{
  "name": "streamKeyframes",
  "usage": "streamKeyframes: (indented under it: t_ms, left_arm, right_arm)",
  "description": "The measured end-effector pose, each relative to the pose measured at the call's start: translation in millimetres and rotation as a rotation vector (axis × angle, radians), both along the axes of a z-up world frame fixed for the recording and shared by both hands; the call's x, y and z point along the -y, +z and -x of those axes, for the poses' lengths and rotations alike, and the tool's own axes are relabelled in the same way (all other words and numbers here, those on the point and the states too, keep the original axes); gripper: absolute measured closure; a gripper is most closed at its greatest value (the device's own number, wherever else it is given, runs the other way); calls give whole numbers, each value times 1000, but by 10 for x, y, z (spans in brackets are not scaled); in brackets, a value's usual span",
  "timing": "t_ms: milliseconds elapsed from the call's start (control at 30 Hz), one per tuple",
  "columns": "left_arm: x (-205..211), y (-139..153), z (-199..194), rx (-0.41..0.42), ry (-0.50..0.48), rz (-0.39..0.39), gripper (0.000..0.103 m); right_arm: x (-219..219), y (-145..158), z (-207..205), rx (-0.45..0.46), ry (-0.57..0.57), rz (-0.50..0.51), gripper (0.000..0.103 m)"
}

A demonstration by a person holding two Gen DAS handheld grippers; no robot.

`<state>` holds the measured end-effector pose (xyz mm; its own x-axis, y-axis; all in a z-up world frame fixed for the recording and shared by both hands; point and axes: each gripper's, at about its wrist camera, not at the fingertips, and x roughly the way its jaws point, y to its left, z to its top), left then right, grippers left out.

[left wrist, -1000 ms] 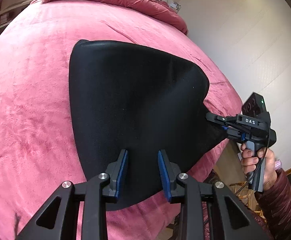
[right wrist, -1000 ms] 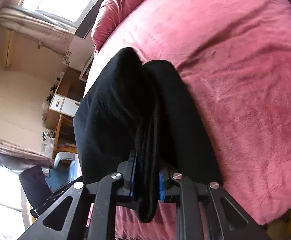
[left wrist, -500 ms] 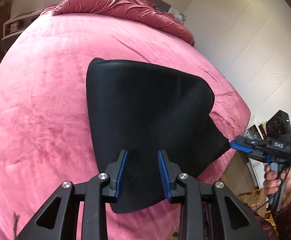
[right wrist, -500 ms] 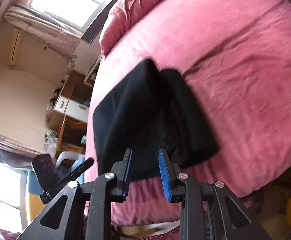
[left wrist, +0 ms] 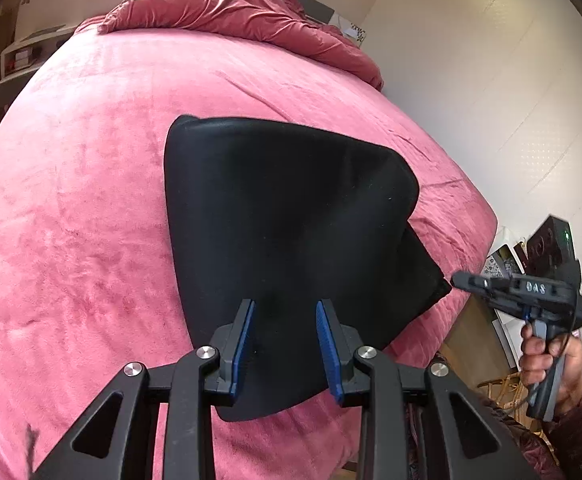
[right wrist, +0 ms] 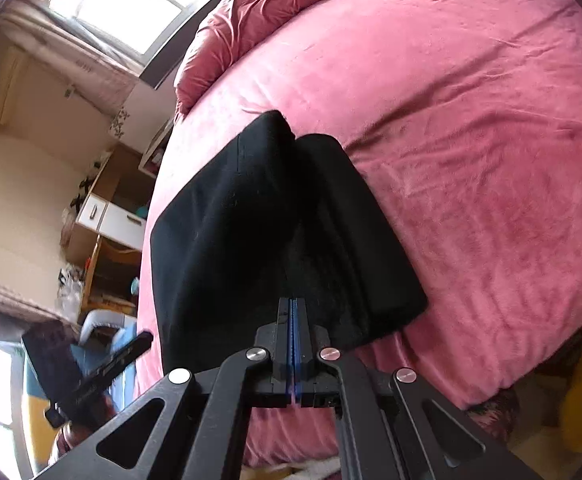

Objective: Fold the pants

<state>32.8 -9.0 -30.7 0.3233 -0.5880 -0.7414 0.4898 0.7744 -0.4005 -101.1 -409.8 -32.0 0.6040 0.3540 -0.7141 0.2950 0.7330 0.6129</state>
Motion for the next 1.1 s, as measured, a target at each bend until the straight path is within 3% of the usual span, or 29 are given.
streamKeyframes:
  t_ms: [167, 267, 433, 500, 667, 767, 900, 1033, 1100]
  left_arm:
    - [39, -25, -6, -9, -9, -13, 71]
    - [58, -14, -1, -3, -9, -15, 71]
    - [68, -6, 14, 0, -7, -8, 71]
    - [64, -6, 24, 2, -10, -20, 71]
    - [59, 10, 21, 10, -15, -12, 71]
    - [119, -81, -26, -33, -24, -32, 71]
    - [164, -78, 5, -20, -35, -55, 71]
    - [136, -39, -4, -7, -20, -52, 71]
    - [134, -25, -4, 8, -3, -66, 71]
  right_arm:
    - [13, -145, 46, -4, -9, -91, 96]
    - [55, -242, -52, -27, -34, -89, 84]
    - [137, -341, -166, -31, -99, -114, 84]
    - [114, -340, -189, -30, -111, -89, 91]
    - [29, -142, -65, -5, -48, -28, 95]
    - [63, -223, 8, -56, -34, 20, 95]
    - [58, -251, -39, -68, -25, 27, 95]
    - [27, -77, -103, -62, 8, 118, 85]
    - [25, 51, -128, -37, 7, 185, 66]
